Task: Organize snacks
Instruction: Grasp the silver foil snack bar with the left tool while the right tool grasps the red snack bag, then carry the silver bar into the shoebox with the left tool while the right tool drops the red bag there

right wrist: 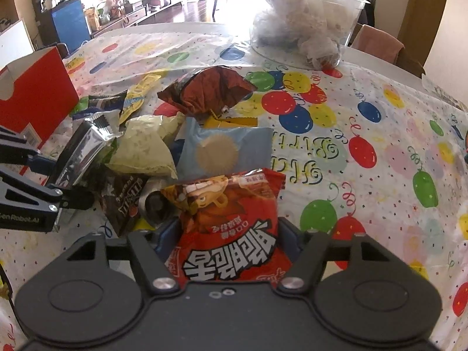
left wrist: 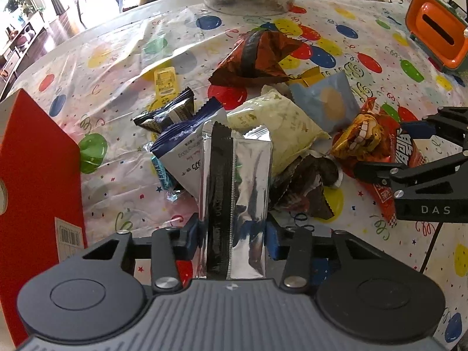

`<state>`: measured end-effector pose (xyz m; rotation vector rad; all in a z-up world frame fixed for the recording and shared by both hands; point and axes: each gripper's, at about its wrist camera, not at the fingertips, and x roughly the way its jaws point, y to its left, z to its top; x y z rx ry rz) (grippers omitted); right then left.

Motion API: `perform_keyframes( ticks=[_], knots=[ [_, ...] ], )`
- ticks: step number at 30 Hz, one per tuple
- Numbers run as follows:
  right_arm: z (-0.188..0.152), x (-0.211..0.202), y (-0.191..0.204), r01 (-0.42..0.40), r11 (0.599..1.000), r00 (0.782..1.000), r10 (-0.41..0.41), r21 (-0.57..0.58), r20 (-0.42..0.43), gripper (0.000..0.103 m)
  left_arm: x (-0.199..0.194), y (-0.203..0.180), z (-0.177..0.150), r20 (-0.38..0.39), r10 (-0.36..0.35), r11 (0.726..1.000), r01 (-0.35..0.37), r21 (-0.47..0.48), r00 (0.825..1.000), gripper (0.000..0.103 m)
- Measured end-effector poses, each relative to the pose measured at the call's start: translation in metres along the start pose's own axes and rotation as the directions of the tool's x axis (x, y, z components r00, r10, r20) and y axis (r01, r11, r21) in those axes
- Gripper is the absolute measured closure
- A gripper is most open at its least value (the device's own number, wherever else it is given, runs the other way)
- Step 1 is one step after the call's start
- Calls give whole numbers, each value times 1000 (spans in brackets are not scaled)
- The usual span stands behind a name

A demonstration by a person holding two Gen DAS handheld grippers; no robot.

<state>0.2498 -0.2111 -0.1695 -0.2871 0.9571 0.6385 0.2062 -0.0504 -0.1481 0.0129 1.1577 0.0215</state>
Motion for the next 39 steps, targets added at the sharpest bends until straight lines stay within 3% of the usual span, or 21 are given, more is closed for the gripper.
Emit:
perform_keyframes(
  ticks=[3, 13, 22, 32, 39],
  knots=[
    [0, -6, -2, -5, 1000, 1000, 5, 12, 23, 41, -2, 1, -2, 4, -1, 1000, 1, -23, 1000, 60],
    [-5, -23, -9, -11, 1000, 1000, 10, 19, 20, 41, -22, 10, -12, 35, -3, 992, 7, -128, 999, 61],
    [2, -61, -7, -75, 996, 996, 72, 48, 58, 41, -65, 21, -27, 73, 0, 978, 16, -209, 997, 61],
    [30, -95, 33, -174, 985, 977, 174, -10, 120, 41, -120, 54, -39, 135, 33, 965, 4, -262, 990, 61],
    [60, -100, 83, -226, 974, 964, 228, -26, 140, 41, -149, 98, -40, 175, 49, 962, 1, -274, 983, 61]
  ],
)
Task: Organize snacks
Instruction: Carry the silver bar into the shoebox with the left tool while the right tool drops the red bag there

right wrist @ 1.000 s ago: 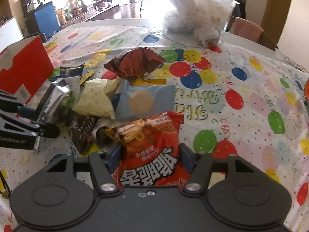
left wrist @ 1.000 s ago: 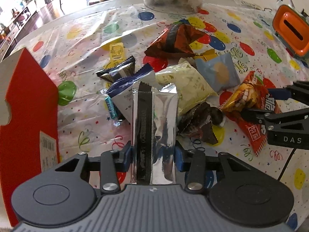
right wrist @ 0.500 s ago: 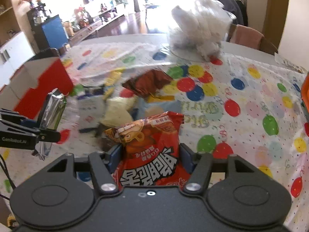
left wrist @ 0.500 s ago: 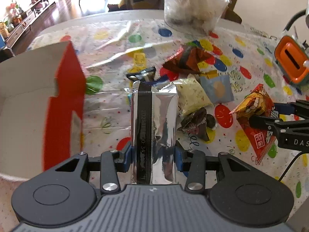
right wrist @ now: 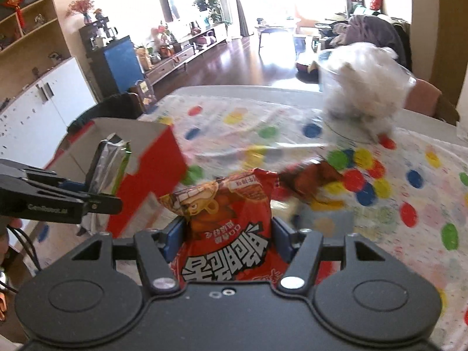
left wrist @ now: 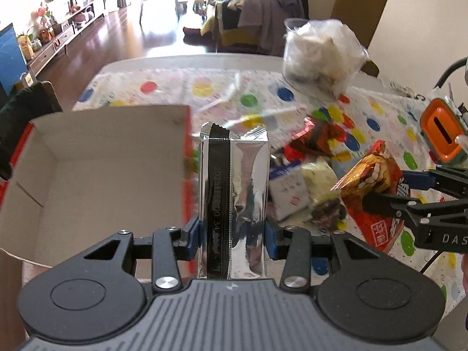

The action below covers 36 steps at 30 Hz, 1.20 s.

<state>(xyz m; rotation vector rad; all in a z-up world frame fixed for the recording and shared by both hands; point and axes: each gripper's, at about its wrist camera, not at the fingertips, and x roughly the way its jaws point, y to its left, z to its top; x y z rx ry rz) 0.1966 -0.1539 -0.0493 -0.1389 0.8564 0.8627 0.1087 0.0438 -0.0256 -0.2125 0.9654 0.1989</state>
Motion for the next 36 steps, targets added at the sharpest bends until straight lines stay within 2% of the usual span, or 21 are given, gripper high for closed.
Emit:
perform_keyframes(
  ticks=[9, 13, 14, 16, 25, 36],
  knots=[
    [39, 36, 73, -73, 997, 997, 73, -3, 5, 41, -14, 70, 15, 22, 31, 999, -31, -8, 999, 61],
    [50, 57, 103, -67, 997, 998, 67, -24, 5, 41, -8, 102, 19, 12, 32, 999, -32, -24, 999, 62],
    [52, 64, 110, -61, 998, 998, 61, -26, 0, 41, -3, 110, 20, 8, 34, 999, -34, -25, 999, 67],
    [56, 77, 123, -58, 998, 998, 58, -31, -16, 41, 8, 124, 21, -10, 45, 998, -45, -39, 999, 72],
    [76, 136, 173, -36, 995, 995, 27, -91, -94, 41, 21, 185, 14, -27, 97, 990, -99, -95, 995, 72],
    [66, 200, 206, -34, 986, 978, -1, -163, -208, 41, 20, 208, 0, -30, 96, 989, -98, -111, 995, 72]
  ],
)
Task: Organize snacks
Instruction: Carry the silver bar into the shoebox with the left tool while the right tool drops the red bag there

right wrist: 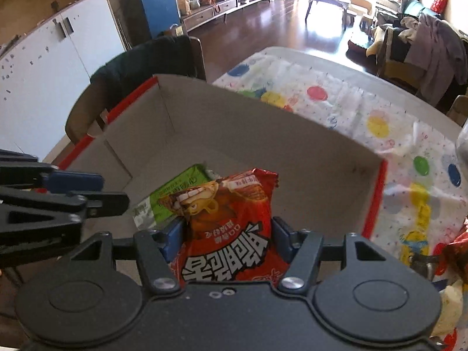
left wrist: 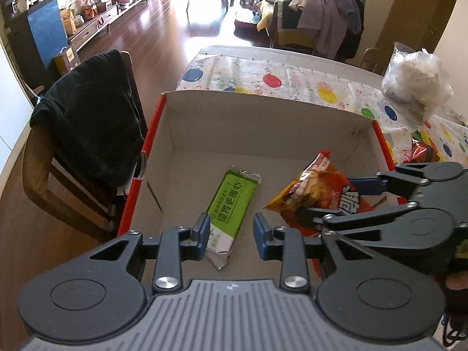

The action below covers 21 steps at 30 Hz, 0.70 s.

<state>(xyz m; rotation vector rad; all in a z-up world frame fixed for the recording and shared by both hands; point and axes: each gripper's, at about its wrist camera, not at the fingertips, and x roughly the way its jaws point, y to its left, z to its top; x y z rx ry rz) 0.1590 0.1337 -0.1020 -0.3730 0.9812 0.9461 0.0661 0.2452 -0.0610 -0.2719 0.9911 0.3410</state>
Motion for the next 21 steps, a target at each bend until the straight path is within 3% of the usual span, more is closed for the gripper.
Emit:
perform_keyframes(
  ticks=[8, 21],
  knots=[
    [-7, 18, 3, 16, 1000, 998, -16, -7, -62, 41, 0, 6, -5, -16, -10, 1000, 9, -3, 1000, 72],
    [-12, -31, -3, -17, 999, 1000, 16, 42, 24, 36, -26, -5, -9, 44, -41, 999, 40, 32, 998, 72]
  ],
)
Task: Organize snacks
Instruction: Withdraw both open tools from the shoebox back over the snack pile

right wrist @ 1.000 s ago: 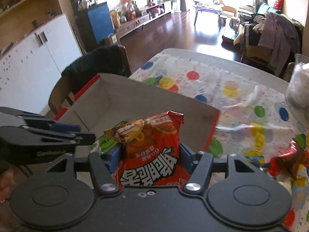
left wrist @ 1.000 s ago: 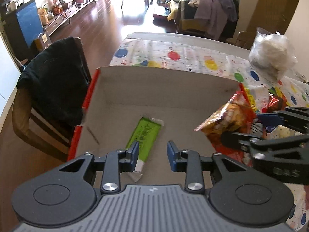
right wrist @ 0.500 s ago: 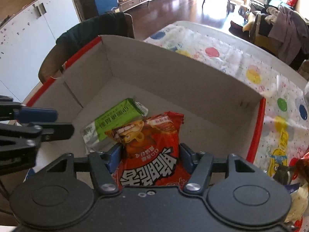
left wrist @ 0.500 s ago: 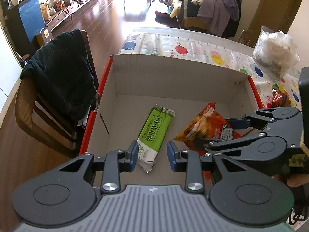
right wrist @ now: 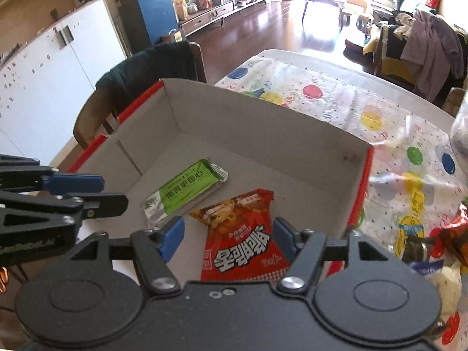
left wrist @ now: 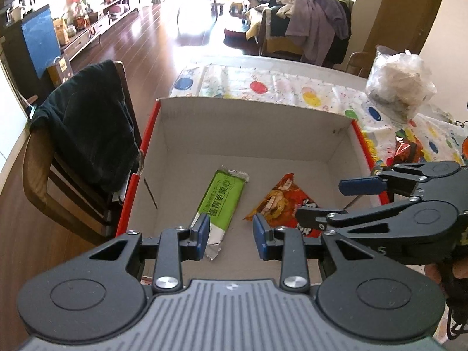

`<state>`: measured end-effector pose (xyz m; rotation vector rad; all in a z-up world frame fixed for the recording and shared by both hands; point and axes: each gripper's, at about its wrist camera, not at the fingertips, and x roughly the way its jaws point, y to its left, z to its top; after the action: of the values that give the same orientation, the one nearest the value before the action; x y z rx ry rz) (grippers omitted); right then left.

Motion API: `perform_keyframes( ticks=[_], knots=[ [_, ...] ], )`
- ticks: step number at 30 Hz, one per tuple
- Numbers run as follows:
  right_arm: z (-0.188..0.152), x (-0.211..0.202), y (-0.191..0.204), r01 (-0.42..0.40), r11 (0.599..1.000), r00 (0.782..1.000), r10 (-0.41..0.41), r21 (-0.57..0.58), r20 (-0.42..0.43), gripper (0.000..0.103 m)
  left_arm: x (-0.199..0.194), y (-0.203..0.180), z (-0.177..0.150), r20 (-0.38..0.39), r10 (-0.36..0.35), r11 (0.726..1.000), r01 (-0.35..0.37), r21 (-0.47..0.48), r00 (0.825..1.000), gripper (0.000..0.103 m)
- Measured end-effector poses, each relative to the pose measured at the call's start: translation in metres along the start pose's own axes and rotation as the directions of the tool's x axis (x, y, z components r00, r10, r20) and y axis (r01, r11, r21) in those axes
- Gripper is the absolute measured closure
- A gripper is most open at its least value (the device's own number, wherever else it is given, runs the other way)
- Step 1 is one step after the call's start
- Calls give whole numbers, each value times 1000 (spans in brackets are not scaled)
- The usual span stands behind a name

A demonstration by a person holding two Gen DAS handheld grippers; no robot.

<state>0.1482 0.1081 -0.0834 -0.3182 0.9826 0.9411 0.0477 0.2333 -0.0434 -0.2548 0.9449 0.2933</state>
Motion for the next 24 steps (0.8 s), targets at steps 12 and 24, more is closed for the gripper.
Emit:
perform_keyframes(
  ticks=[12, 24],
  knots=[
    [-18, -66, -20, -27, 994, 993, 14, 105, 121, 26, -26, -31, 3, 80, -31, 997, 25, 69, 996, 58],
    [-57, -130, -68, -26, 984, 977, -13, 178, 215, 18, -45, -96, 2, 181, -95, 983, 64, 171, 979, 34]
  ],
)
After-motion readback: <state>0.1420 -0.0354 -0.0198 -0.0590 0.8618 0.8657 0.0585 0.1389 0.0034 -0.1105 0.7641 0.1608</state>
